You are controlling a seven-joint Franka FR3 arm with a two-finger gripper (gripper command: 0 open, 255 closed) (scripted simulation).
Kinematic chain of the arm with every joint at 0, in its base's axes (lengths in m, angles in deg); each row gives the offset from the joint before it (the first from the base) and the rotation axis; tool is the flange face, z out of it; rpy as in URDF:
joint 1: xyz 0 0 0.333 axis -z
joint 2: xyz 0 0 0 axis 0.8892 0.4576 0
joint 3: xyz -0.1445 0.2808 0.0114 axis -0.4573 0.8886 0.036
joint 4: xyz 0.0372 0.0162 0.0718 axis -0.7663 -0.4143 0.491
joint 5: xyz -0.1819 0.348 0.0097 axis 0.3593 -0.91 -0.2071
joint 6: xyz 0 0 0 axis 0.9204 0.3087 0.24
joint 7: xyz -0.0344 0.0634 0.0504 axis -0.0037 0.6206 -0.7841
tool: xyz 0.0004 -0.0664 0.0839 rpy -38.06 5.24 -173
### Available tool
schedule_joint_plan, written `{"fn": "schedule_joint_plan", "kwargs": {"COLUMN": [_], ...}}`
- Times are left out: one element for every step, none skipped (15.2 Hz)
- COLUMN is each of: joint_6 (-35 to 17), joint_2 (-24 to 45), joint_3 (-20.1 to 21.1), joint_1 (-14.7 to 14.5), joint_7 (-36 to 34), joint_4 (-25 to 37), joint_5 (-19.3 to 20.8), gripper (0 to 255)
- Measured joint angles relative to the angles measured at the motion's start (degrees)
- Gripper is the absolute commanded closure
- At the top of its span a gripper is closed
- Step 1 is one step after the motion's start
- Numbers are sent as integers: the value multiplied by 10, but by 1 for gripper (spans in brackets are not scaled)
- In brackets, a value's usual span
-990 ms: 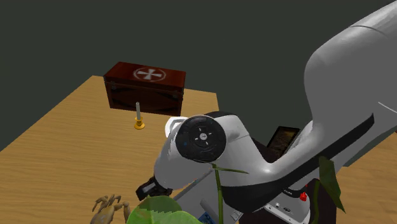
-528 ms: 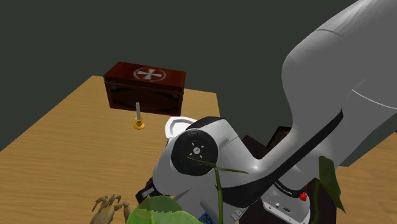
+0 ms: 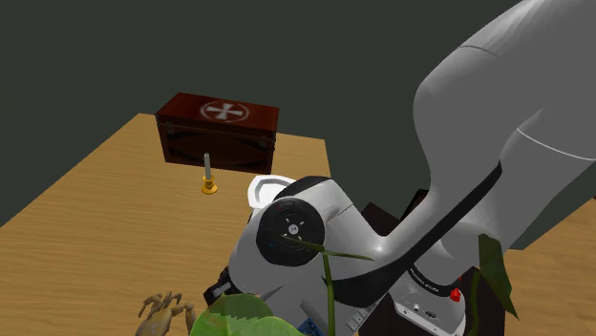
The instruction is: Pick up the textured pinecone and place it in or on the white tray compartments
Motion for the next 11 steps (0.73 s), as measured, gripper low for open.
{"fn": "schedule_joint_plan", "kwargs": {"joint_6": [0,0,0,0,0,0,0,0,0,0,0], "joint_2": [0,0,0,0,0,0,0,0,0,0,-7], "joint_3": [0,0,0,0,0,0,0,0,0,0,0], "joint_1": [0,0,0,0,0,0,0,0,0,0,0], "joint_7": [0,0,0,0,0,0,0,0,0,0,8], "joint_4": [0,0,0,0,0,0,0,0,0,0,-1], "joint_5": [0,0,0,0,0,0,0,0,0,0,-10], "gripper": [255,255,255,255,255,255,255,255,255,255,255]}}
